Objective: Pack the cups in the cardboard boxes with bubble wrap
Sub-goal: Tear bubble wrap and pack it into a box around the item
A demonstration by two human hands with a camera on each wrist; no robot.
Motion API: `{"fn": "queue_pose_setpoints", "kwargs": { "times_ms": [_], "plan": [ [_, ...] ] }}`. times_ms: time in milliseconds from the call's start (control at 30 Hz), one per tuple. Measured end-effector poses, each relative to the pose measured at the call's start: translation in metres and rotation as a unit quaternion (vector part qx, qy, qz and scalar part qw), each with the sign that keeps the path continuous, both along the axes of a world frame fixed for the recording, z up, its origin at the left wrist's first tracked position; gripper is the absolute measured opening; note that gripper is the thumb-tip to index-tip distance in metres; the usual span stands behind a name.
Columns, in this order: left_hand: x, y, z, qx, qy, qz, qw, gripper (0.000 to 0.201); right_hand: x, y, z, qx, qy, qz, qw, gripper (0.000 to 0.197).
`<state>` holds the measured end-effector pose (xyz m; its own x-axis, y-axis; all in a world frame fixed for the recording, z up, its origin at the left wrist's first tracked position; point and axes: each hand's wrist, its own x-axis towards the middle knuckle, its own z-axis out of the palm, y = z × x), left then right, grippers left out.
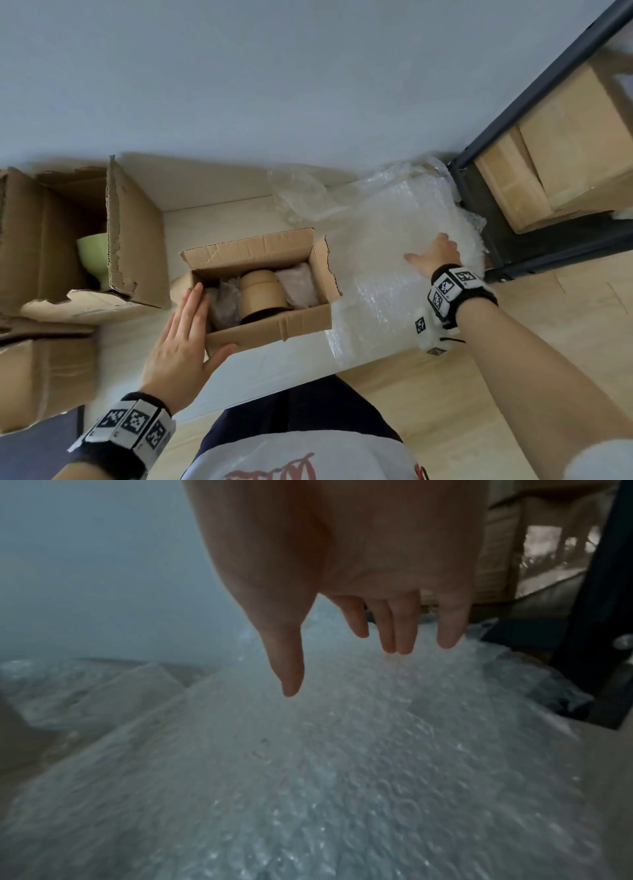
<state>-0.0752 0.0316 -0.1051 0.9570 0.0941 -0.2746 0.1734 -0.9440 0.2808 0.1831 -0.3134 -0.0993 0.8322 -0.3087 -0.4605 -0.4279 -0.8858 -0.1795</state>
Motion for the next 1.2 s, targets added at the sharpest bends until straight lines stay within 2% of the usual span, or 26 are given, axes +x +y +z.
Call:
{"fn": "queue_pose_setpoints", "kwargs": {
  "times_ms": [67,200,267,400,467,533,700,833,1000,1100,1200],
  "plan": [
    [-0.002,0.002,-0.003,-0.029,-0.020,0.010,0.999,0.100,0.005,-0.002,-0.010,0.013,0.015,-0.020,1.000,0.082],
    [-0.004,0.006,-0.006,-0.075,-0.037,0.036,0.996,0.109,0.010,0.001,-0.020,0.018,-0.015,-0.036,0.999,0.083],
    [-0.005,0.006,-0.005,-0.078,-0.034,0.041,0.996,0.111,0.011,0.001,-0.020,0.019,-0.041,-0.034,0.998,0.074],
    [-0.004,0.006,-0.004,-0.079,-0.027,0.044,0.996,0.107,0.012,-0.007,-0.016,0.003,-0.110,0.042,0.993,0.030],
    [-0.004,0.007,-0.003,-0.079,-0.032,0.042,0.995,0.103,0.011,-0.011,-0.010,-0.003,-0.151,0.068,0.986,0.015],
    [-0.004,0.007,-0.003,-0.080,-0.036,0.040,0.995,0.098,0.010,-0.014,-0.001,-0.005,-0.182,0.085,0.980,0.010],
    [-0.002,0.007,0.004,-0.107,-0.037,0.068,0.991,0.091,0.007,-0.020,0.034,0.036,-0.259,0.094,0.960,0.012],
    [0.014,0.012,0.032,-0.125,-0.073,0.146,0.979,0.079,0.004,-0.022,0.073,0.099,-0.329,0.128,0.930,0.004],
    [0.050,-0.002,0.081,-0.138,-0.191,0.108,0.966,0.066,0.000,-0.010,0.134,0.238,-0.396,0.214,0.861,0.007],
    [0.079,-0.020,0.113,-0.163,-0.259,0.057,0.950,0.072,-0.006,0.009,0.170,0.245,-0.404,0.317,0.822,0.009],
    [0.109,-0.036,0.139,-0.194,-0.285,0.025,0.938,0.091,-0.014,0.032,0.200,0.252,-0.418,0.386,0.783,0.010]
  ]
}}
